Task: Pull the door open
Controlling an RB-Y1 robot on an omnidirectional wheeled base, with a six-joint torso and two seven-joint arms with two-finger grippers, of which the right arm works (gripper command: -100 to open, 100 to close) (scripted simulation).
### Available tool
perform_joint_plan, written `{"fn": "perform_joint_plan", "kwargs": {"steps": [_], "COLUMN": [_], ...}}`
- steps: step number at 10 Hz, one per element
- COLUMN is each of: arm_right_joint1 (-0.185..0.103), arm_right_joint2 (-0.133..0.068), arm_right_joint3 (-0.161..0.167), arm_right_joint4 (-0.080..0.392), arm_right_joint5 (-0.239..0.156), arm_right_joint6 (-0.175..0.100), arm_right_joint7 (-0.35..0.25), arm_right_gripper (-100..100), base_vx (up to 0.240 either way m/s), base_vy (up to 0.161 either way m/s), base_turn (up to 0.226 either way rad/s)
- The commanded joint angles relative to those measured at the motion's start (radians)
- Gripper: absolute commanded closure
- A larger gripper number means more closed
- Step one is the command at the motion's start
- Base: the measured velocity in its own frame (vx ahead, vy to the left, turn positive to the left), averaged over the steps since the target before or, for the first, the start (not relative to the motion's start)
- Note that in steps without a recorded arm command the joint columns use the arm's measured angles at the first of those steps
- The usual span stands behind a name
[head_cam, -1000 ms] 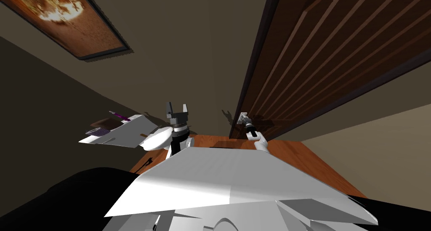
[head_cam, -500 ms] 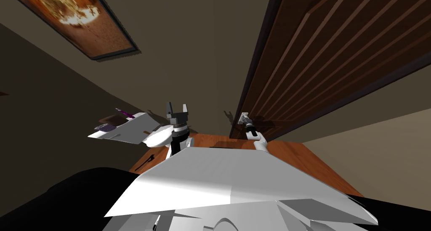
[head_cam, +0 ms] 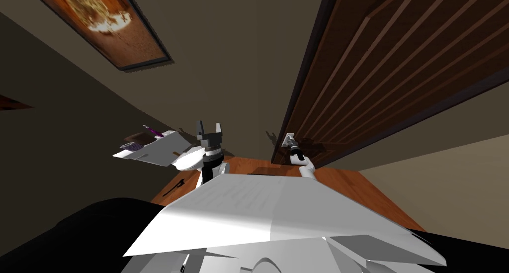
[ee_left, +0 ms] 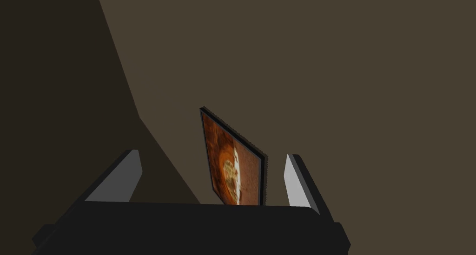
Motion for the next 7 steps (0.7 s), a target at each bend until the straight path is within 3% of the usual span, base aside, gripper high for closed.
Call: {"fn": "perform_joint_plan", "kwargs": {"steps": [1,3,4,6,7], "arm_right_joint1": [-0.001,-0.001,-0.004,-0.004,-0.007], "arm_right_joint2": [-0.013,-0.013,-0.011,-0.011,-0.009], "arm_right_joint3": [-0.022,-0.022,-0.029,-0.029,-0.037], "arm_right_joint4": [0.008,0.008,0.011,0.011,0.013], "arm_right_joint5": [-0.05,-0.098,-0.132,-0.172,-0.208], "arm_right_joint6": [0.034,0.034,0.061,0.061,0.09], "arm_right_joint7": [-0.012,-0.012,-0.019,-0.019,-0.027], "arm_right_gripper": [100,100,100,100,100], "base_vx": [-0.043,-0.029,-0.035,-0.016,-0.026], "base_vy": [-0.015,-0.003,-0.009,-0.009,-0.006], "base_turn": [0.05,0.015,0.034,0.024,0.051]}}
